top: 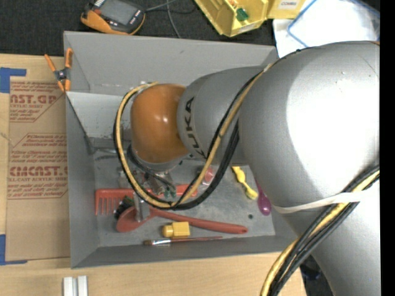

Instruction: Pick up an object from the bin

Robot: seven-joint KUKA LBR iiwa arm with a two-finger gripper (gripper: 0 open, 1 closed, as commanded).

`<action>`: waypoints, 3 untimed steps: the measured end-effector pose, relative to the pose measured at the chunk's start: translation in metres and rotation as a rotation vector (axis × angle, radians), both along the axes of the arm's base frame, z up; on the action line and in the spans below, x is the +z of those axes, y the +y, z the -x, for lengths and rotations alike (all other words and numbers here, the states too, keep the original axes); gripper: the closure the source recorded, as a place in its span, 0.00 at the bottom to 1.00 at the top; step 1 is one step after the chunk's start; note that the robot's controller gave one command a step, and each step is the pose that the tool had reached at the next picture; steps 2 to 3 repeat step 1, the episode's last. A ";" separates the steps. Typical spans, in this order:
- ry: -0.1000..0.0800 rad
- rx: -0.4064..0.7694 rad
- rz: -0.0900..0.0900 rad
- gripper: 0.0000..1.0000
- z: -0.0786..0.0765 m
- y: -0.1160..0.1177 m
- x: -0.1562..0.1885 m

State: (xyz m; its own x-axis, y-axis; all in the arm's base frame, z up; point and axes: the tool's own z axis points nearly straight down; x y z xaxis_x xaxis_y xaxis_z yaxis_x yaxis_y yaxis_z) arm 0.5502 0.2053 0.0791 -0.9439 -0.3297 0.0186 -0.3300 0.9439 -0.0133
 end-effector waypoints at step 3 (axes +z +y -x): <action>0.005 0.001 0.001 1.00 0.002 0.001 0.050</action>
Offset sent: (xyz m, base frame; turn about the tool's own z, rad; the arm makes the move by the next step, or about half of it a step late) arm -0.0023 0.0006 0.0358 0.0008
